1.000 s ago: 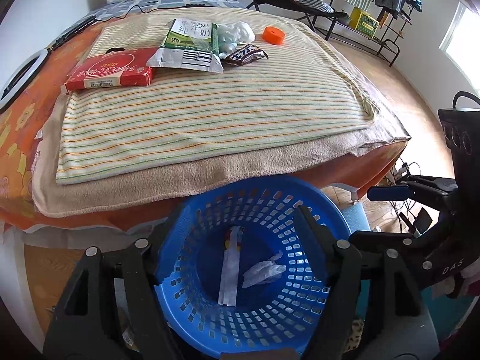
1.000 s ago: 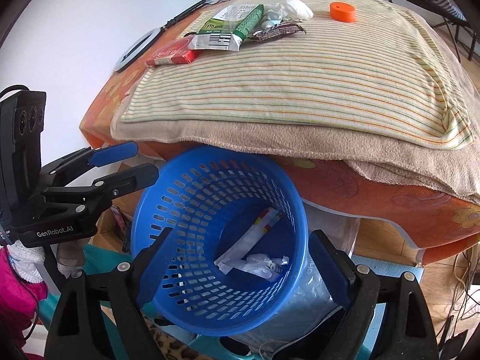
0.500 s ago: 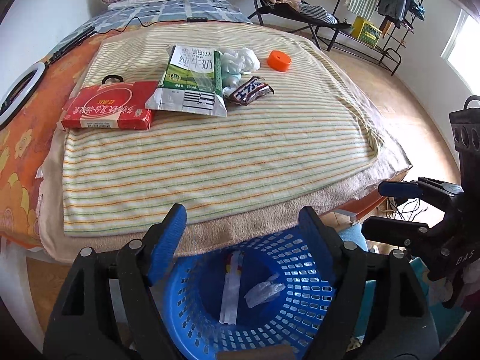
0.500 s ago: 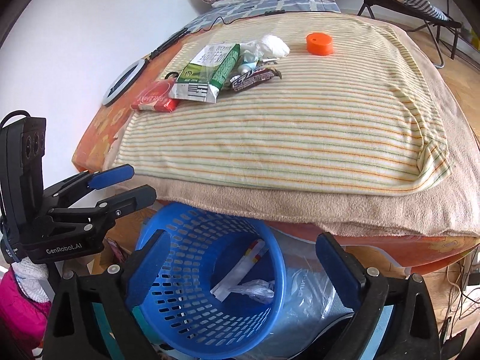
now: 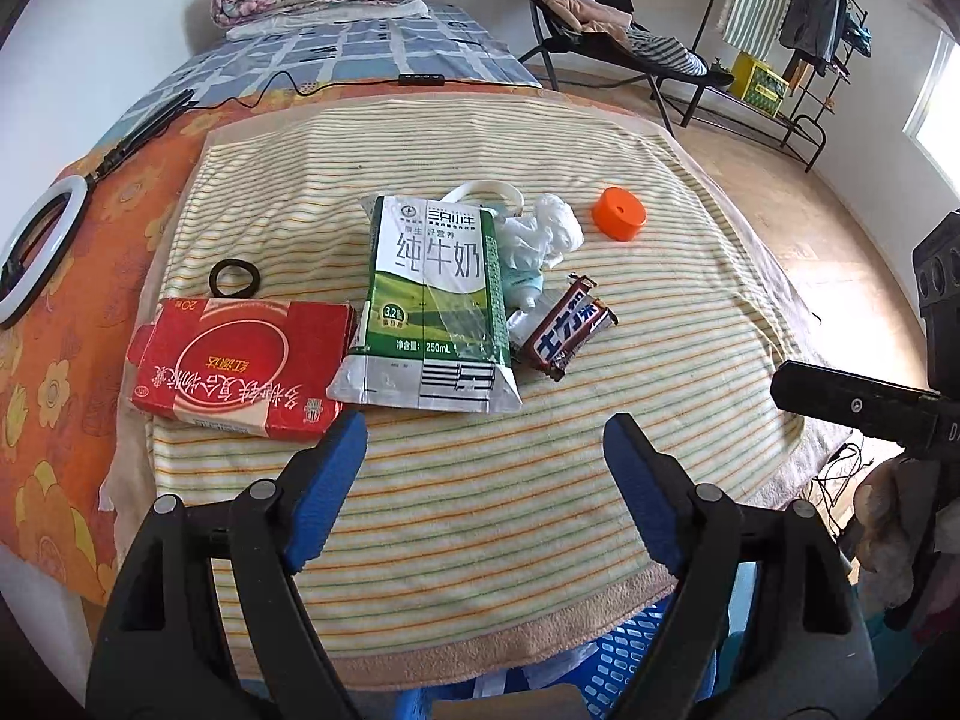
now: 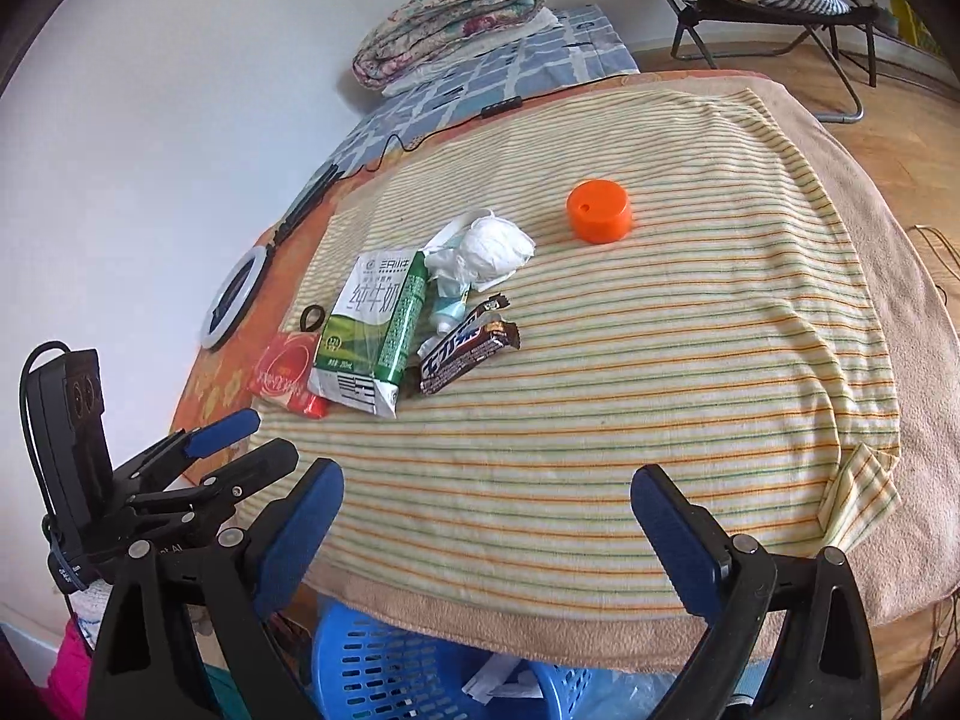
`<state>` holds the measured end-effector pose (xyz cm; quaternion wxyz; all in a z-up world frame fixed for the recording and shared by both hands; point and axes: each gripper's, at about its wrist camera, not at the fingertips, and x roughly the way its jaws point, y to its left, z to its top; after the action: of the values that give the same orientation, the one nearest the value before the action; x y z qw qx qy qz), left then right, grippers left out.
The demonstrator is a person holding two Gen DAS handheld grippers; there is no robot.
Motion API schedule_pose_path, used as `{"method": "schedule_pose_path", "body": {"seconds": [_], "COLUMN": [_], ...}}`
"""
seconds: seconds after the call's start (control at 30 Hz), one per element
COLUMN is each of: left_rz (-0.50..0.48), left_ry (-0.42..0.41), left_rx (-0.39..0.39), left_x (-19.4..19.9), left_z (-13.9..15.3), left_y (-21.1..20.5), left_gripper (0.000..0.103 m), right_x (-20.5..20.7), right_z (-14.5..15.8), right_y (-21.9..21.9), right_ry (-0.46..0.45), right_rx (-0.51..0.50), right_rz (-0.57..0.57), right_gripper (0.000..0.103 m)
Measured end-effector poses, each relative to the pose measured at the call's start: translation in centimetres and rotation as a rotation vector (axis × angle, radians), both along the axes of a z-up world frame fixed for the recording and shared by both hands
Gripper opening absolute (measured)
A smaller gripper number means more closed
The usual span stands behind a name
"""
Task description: Collect trash
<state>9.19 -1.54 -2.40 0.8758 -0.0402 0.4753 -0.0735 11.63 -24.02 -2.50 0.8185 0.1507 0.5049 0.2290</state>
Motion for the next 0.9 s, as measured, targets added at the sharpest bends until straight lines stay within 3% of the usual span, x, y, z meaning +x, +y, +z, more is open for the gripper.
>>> {"method": "schedule_pose_path", "body": {"seconds": [0.3,0.8,0.9], "left_rz": [0.006,0.009,0.004], "left_ry": [0.048,0.069,0.092], "left_rx": [0.059,0.189,0.199], "left_x": [5.3,7.6,8.0], "left_z": [-1.5,-3.2,-4.1], "left_y": [-0.7,-1.2,-1.3], "left_gripper": [0.084,0.09,0.091], "right_x": [5.3,9.1,9.5], "right_z": [-3.6,-7.4,-7.2], "right_y": [0.4,3.6,4.1], "right_ry": [0.161,0.242,0.225], "right_rx": [0.178,0.246,0.224], "right_rz": [-0.068,-0.109,-0.116], "right_gripper": [0.086,0.07,0.061]}}
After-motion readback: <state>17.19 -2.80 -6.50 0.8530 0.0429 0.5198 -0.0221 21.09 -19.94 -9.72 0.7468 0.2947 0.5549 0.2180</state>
